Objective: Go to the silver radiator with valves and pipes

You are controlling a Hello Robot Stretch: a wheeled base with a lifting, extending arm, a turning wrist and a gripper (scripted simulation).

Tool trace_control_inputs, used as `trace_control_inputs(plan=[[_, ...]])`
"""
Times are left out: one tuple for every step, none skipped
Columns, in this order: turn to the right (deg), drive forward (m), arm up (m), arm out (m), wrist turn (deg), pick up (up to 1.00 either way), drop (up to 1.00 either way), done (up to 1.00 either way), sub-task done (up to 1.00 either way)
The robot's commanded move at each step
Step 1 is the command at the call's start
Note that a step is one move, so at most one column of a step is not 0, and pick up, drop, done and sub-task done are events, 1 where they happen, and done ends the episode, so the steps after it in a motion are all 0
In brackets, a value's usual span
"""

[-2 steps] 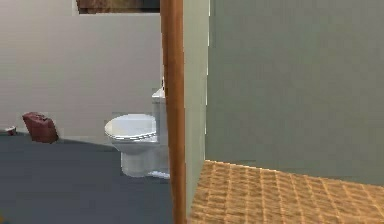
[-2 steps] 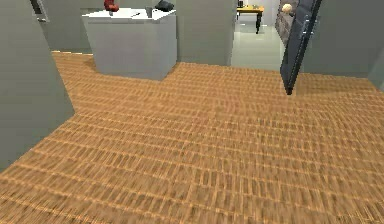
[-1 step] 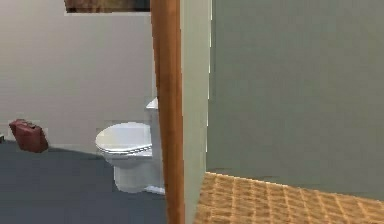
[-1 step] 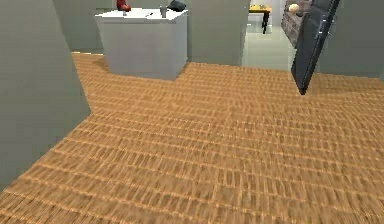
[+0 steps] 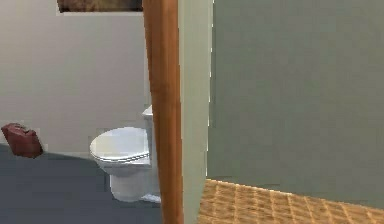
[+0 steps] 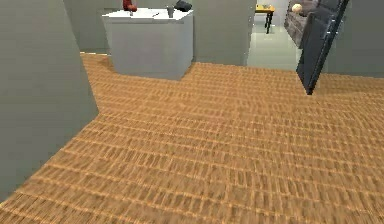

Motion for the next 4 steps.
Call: trace_control_inputs(plan=[[-45.0, 0.00, 0.00, 0.00, 0.0, 0.00, 0.00, 0.00, 0.00], [0.0, 0.45, 0.00, 0.00, 0.0, 0.00, 0.00, 0.00, 0.00], [0.0, 1.00, 0.00, 0.00, 0.0, 0.00, 0.00, 0.00, 0.00], [-9.0, 0.00, 0.00, 0.00, 0.0, 0.00, 0.00, 0.00, 0.00]])
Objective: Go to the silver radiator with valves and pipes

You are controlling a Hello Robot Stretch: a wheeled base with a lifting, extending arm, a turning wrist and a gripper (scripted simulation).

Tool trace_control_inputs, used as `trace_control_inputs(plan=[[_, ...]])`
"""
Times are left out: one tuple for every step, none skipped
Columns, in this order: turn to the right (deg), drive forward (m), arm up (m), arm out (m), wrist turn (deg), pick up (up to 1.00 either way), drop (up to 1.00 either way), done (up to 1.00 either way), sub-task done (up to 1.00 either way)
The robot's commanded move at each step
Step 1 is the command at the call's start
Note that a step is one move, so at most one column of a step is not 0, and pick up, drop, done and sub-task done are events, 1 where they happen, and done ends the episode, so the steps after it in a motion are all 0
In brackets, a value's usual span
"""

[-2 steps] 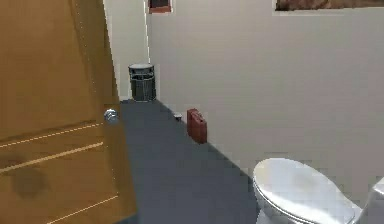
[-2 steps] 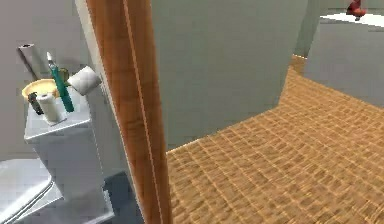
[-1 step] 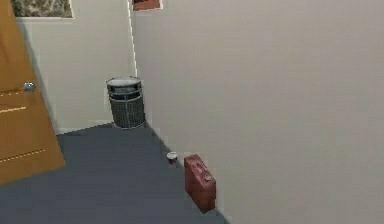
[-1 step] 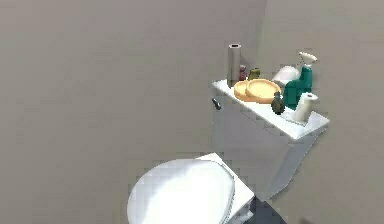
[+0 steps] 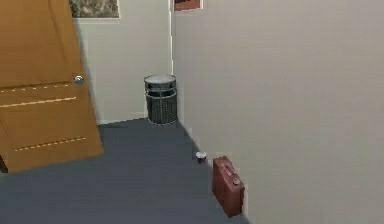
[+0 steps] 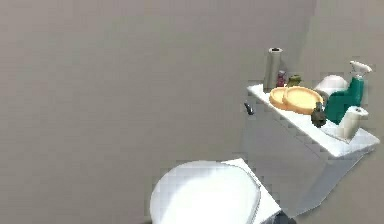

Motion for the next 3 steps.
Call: trace_control_inputs(plan=[[0.0, 0.25, 0.00, 0.00, 0.0, 0.00, 0.00, 0.00, 0.00], [0.0, 0.35, 0.00, 0.00, 0.0, 0.00, 0.00, 0.00, 0.00], [-45.0, 0.00, 0.00, 0.00, 0.0, 0.00, 0.00, 0.00, 0.00]])
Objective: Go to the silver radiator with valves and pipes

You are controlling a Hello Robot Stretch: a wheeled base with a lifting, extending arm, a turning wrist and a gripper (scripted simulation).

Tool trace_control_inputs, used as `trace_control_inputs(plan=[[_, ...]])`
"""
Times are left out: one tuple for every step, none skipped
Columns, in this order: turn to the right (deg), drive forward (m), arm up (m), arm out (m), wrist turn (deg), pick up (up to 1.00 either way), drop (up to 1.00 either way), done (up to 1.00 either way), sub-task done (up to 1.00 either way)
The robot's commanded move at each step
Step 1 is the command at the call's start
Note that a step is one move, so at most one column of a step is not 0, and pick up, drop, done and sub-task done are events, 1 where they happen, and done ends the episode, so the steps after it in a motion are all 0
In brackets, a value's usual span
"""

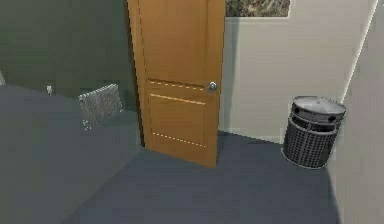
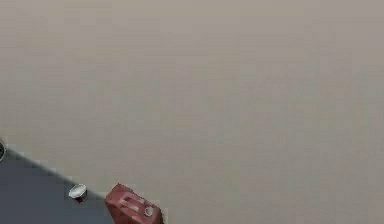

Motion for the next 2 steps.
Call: trace_control_inputs(plan=[[-15.0, 0.00, 0.00, 0.00, 0.0, 0.00, 0.00, 0.00, 0.00], [0.0, 0.55, 0.00, 0.00, 0.0, 0.00, 0.00, 0.00, 0.00]])
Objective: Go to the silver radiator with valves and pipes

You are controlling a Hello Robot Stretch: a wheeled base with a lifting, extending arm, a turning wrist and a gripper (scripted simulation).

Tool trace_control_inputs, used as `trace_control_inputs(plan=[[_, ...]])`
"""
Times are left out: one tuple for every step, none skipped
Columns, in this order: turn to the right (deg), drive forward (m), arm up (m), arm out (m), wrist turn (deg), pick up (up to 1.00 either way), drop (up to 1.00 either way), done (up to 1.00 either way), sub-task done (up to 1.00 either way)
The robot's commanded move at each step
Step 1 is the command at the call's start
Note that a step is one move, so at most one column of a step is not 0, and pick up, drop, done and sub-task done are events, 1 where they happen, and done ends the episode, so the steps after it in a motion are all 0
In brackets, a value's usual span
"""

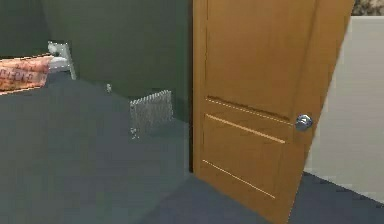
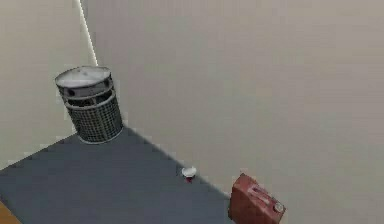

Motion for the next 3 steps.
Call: trace_control_inputs(plan=[[-21.0, 0.00, 0.00, 0.00, 0.0, 0.00, 0.00, 0.00, 0.00], [0.0, 1.00, 0.00, 0.00, 0.0, 0.00, 0.00, 0.00, 0.00], [-3.0, 0.00, 0.00, 0.00, 0.0, 0.00, 0.00, 0.00, 0.00]])
